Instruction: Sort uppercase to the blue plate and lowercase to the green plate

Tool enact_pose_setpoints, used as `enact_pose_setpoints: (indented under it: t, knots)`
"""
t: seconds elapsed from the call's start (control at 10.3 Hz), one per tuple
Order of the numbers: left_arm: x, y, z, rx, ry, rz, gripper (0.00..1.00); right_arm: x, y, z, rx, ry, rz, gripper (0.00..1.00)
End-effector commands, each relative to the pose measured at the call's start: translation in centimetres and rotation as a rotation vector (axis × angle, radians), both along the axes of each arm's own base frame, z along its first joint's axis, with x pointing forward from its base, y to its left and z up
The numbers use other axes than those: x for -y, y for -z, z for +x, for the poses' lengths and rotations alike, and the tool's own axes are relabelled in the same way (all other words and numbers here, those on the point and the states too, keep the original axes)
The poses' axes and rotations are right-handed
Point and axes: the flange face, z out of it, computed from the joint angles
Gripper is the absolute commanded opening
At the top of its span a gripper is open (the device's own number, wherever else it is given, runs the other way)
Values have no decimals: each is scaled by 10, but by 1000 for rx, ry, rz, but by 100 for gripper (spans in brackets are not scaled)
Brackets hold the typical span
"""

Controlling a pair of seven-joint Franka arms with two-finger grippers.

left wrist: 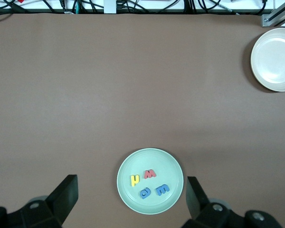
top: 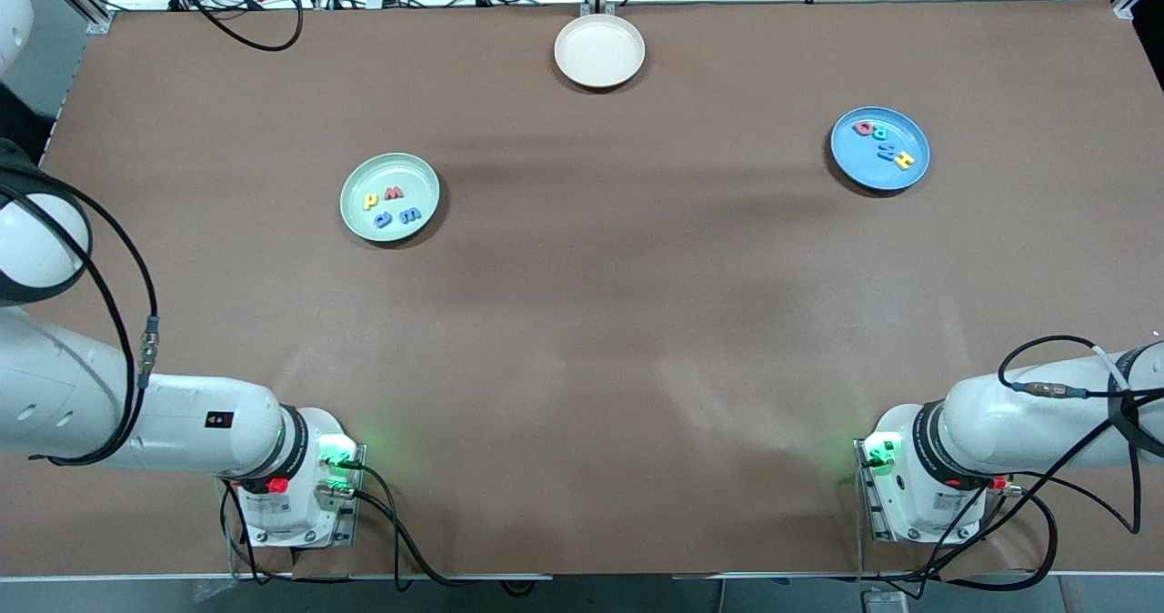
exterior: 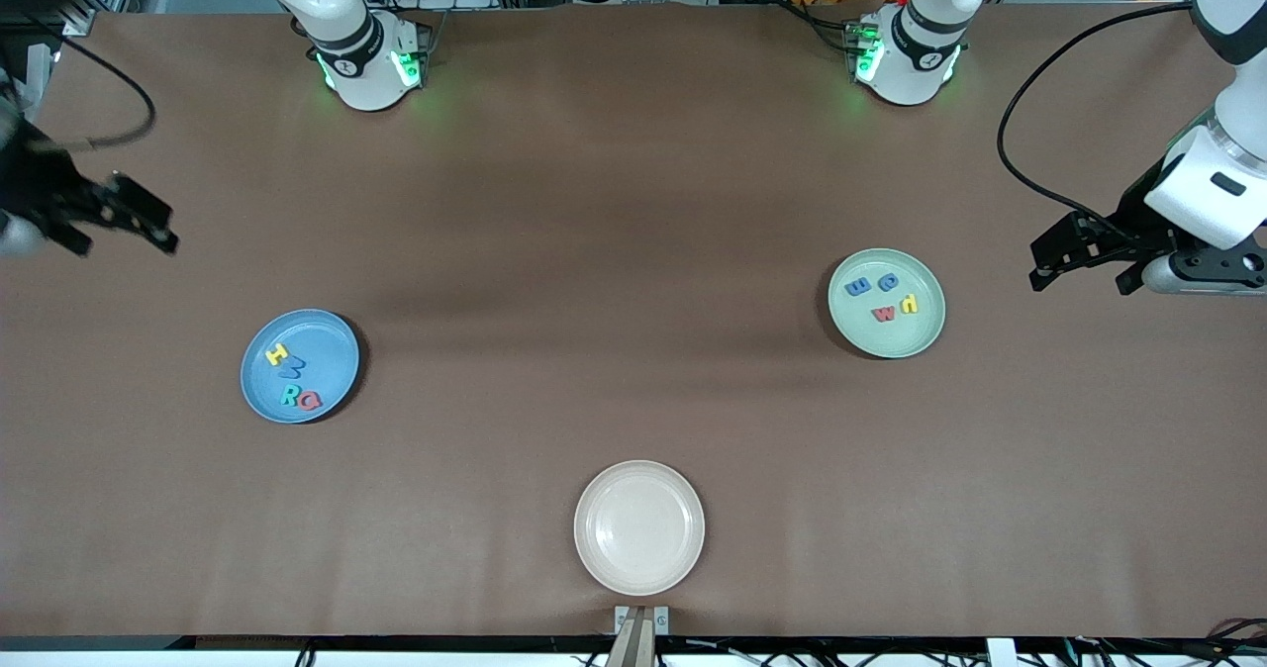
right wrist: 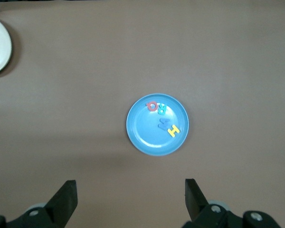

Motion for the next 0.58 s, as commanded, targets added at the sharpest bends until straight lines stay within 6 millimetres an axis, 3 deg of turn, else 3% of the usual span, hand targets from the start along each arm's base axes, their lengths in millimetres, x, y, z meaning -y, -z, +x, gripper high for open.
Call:
enact_pose_setpoints:
  t: [0.0,0.49]
  knots:
    - [-4,-3,-7,5,20,26,100,0,-51,-13,3,-14,19,100]
    - [-6,-2,-8,-17,16,20,100,1,-59,-19,-26,-9,12,100]
